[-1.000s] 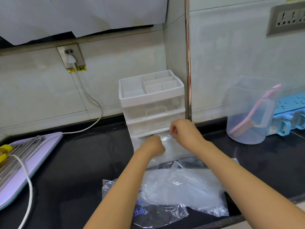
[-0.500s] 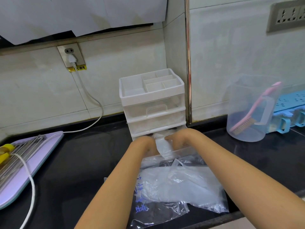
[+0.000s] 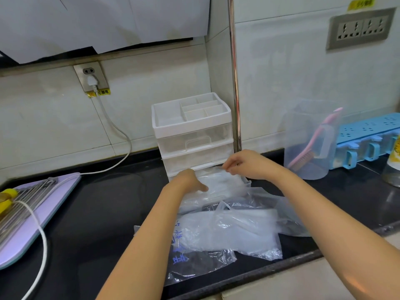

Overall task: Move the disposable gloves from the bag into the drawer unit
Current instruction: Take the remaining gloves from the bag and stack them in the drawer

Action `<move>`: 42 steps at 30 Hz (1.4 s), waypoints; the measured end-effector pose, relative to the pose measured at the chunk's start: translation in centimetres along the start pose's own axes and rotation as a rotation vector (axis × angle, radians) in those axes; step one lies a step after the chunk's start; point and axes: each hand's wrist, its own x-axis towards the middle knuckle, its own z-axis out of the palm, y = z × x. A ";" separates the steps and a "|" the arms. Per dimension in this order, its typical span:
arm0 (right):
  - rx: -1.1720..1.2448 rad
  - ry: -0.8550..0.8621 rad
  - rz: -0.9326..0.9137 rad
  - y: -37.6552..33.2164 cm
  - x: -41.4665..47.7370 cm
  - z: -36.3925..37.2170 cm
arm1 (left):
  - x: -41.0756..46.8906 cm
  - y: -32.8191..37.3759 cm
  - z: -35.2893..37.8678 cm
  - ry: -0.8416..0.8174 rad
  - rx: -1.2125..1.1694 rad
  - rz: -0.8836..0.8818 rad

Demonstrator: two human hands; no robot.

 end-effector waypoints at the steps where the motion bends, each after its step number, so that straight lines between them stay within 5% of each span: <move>1: -0.005 0.026 -0.020 0.2 -0.8 -0.4 | -0.9 0.2 -0.3 0.063 -0.050 0.012; 7: -0.045 0.068 -0.018 1.6 -6.7 -1.3 | -9.5 2.0 0.8 0.437 -0.401 0.191; 15: -0.214 -0.103 0.069 2.9 -13.4 1.8 | -12.9 2.9 7.8 0.169 -0.485 0.157; 27: -0.447 0.310 0.086 3.5 -13.1 3.9 | -14.5 2.7 8.1 0.105 -0.577 0.111; 34: -0.316 0.308 -0.148 -1.7 -12.9 1.7 | -16.5 4.8 6.3 0.571 -0.419 0.317; 38: -0.104 0.236 -0.211 -4.0 -12.8 0.5 | -15.8 5.5 4.9 0.619 -0.315 0.452; 42: -0.164 0.157 -0.182 -4.7 -12.3 -1.6 | -15.4 5.1 3.2 0.646 -0.248 0.428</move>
